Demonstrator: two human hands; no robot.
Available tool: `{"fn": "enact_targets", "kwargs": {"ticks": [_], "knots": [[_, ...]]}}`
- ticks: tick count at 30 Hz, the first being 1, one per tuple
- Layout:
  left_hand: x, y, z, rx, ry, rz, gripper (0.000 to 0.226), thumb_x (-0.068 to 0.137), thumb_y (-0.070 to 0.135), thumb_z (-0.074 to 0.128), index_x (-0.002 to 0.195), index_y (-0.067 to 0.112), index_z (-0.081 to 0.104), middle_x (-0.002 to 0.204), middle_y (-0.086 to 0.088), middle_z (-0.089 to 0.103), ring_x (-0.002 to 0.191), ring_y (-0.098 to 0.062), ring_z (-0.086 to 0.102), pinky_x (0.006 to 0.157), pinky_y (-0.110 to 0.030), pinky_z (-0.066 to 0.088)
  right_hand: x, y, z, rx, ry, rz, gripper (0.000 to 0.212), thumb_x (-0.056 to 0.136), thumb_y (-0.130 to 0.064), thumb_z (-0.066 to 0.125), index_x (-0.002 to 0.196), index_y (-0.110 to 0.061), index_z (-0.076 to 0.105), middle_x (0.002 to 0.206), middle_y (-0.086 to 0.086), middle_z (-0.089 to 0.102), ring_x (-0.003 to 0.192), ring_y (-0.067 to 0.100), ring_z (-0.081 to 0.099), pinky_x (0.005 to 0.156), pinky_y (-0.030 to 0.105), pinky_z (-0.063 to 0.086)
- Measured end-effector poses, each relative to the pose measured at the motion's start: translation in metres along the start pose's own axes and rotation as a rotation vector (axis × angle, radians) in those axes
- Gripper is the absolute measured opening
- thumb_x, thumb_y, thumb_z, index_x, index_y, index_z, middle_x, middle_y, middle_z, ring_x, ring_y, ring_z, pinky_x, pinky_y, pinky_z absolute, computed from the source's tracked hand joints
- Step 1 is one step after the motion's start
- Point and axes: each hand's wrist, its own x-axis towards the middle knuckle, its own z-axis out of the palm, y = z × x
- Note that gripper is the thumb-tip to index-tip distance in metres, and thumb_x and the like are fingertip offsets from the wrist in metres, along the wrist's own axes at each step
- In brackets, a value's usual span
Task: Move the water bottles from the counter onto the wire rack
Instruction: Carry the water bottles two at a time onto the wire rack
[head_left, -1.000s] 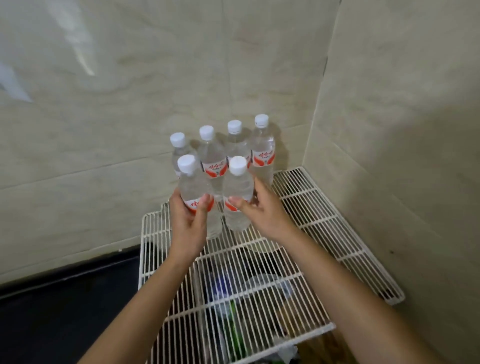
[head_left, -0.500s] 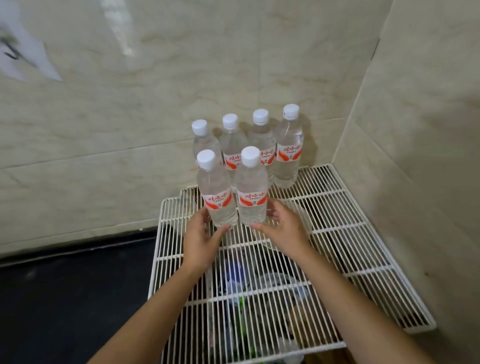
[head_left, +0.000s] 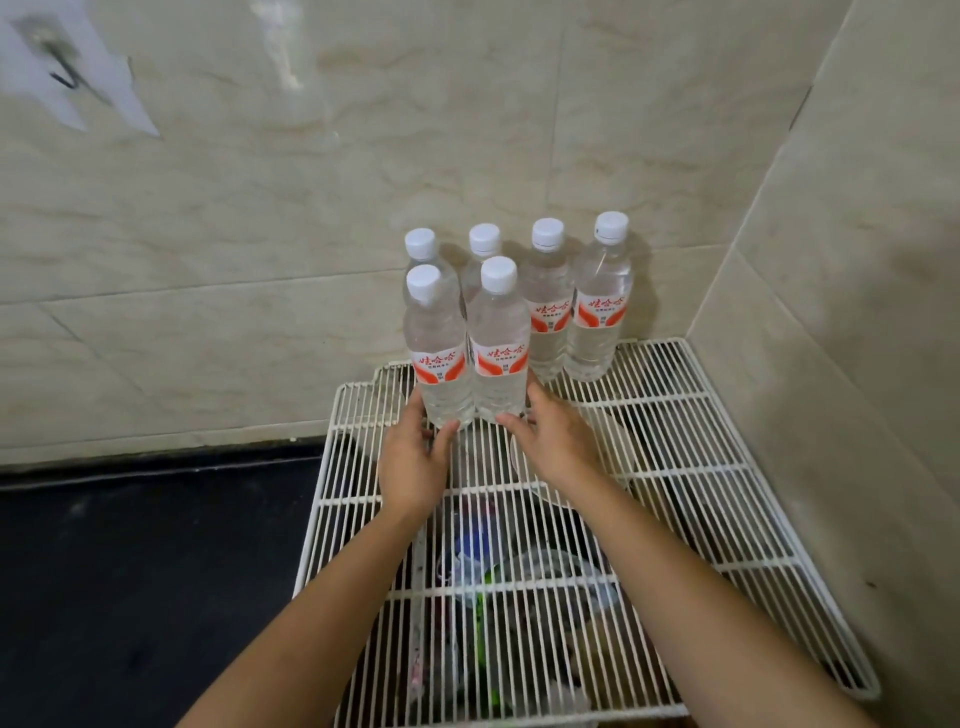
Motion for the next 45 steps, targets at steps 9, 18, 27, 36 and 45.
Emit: {"fn": "enact_targets", "kwargs": {"ticks": [9,18,27,36,45], "knots": [[-0.024,-0.004,-0.046,0.118,0.016,0.105,0.071,0.101,0.049,0.048,0.16,0.024,0.018,0.164,0.001,0.029,0.148,-0.015,0.031,0.119,-0.044,0.033,-0.036,-0.019,0.021,0.234,0.499,-0.174,0.059,0.09,-0.041,0.071,0.135,-0.016,0.04,0.129,0.008,0.046,0.102,0.014,0.055,0.08,0.032,0.055],[-0.07,-0.068,-0.184,0.538,0.414,0.12,0.062,0.102,0.042,0.043,0.152,0.006,0.037,0.161,-0.021,0.03,0.148,-0.038,0.029,0.119,-0.054,0.027,-0.039,-0.141,0.08,0.094,0.291,-0.792,0.055,0.094,-0.038,0.066,0.138,-0.005,0.057,0.144,0.02,0.051,0.135,0.034,0.048,0.113,0.047,0.039],[-0.166,-0.191,-0.377,0.802,0.623,-0.18,0.062,0.099,0.049,0.042,0.149,0.013,0.046,0.161,-0.021,0.03,0.147,-0.041,0.03,0.113,-0.059,0.033,-0.098,-0.309,0.213,-0.038,0.0,-0.911,0.071,0.101,-0.056,0.043,0.16,-0.022,0.024,0.17,0.01,-0.003,0.156,0.033,-0.009,0.125,0.055,0.0],[-0.256,-0.342,-0.577,0.764,0.612,-0.351,0.066,0.097,0.051,0.039,0.152,0.014,0.041,0.161,-0.018,0.03,0.148,-0.038,0.029,0.114,-0.06,0.032,-0.194,-0.501,0.411,-0.052,-0.159,-0.931,0.071,0.1,-0.053,0.047,0.159,-0.021,0.024,0.17,0.009,-0.001,0.157,0.029,-0.008,0.125,0.055,0.007],[-0.289,-0.435,-0.713,0.773,0.599,-0.407,0.067,0.095,0.051,0.041,0.151,0.016,0.041,0.162,-0.016,0.031,0.148,-0.036,0.029,0.114,-0.06,0.033,-0.256,-0.646,0.523,-0.024,-0.315,-0.995,0.068,0.1,-0.048,0.049,0.158,-0.021,0.028,0.17,0.008,0.007,0.157,0.026,-0.003,0.127,0.046,0.005]]}}
